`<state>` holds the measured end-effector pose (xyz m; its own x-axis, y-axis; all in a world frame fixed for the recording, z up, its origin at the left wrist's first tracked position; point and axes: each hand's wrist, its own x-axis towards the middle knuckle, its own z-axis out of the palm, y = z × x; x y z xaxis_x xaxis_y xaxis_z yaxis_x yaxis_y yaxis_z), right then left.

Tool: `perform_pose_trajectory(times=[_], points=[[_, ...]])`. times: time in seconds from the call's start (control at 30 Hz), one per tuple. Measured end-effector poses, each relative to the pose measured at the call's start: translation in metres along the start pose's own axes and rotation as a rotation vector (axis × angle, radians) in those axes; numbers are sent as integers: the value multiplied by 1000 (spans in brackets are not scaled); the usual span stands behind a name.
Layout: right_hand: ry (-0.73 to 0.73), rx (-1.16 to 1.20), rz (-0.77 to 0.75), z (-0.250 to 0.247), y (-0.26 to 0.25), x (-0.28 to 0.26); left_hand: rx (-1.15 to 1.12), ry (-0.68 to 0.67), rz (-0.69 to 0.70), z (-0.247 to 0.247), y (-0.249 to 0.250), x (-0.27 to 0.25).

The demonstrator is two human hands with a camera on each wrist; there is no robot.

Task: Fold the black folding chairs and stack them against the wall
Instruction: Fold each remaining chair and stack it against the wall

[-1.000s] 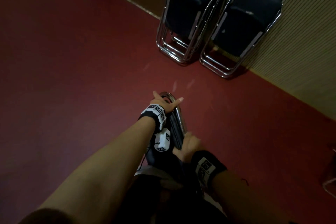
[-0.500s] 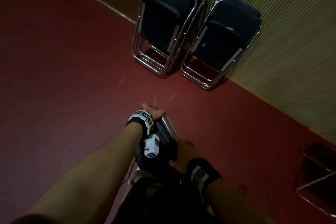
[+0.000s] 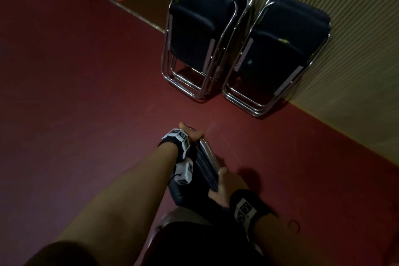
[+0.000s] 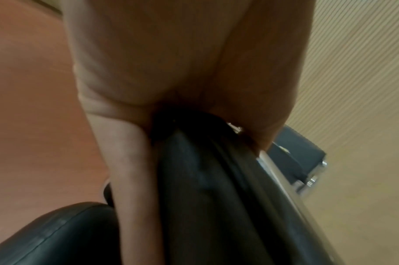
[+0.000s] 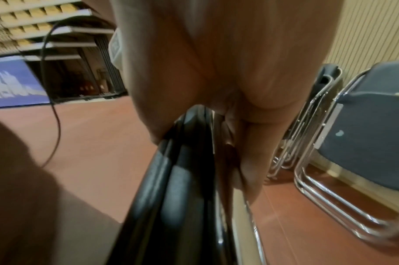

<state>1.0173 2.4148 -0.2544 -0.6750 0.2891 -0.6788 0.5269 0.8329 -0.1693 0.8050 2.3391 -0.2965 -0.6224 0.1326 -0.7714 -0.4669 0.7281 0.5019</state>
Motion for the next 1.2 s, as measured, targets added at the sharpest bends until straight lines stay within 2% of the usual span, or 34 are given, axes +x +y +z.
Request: perform_pose_trajectory(times=[0.03,0.07,0.13,0.17,0.23,0.3,0.53,0.67,0.77,0.83,0.87,0.93,0.97,1.03,1.07,1.2], points=[[-8,6,-24,-14,16,13,-1,22,-24,8,13,13],[-3,1,-38,-22,13,15,17,28,-38,2,18,6],[-8,-57,-74,-49,46,37,6,45,-31,15,59,-10],[-10,-94,-79,-50,40,36,-9,54,-31,10,55,-8],[9,-186,-120,-71,69,52,-13,92,-15,28,83,-11],[32,-227,-144,-82,75,58,-44,107,10,30,92,-10],[88,-159,-225,-137,114,103,0,164,66,38,160,4],[85,-197,-234,-161,125,126,-17,149,36,39,182,19],[66,-248,-241,-174,130,147,-67,147,-6,38,188,38],[45,-283,-213,-190,131,175,-109,101,-39,40,200,72],[23,-283,-211,-191,130,173,-133,84,-40,43,193,69],[-14,-284,-208,-210,130,208,-147,50,-70,45,210,110],[-15,-265,-217,-213,129,205,-154,39,-84,47,209,115],[-33,-253,-185,-235,125,239,-219,-15,-108,37,237,141],[-23,-262,-184,-240,125,235,-213,-19,-106,37,241,137],[-98,-241,-120,-287,119,284,-180,-82,-102,20,288,189]])
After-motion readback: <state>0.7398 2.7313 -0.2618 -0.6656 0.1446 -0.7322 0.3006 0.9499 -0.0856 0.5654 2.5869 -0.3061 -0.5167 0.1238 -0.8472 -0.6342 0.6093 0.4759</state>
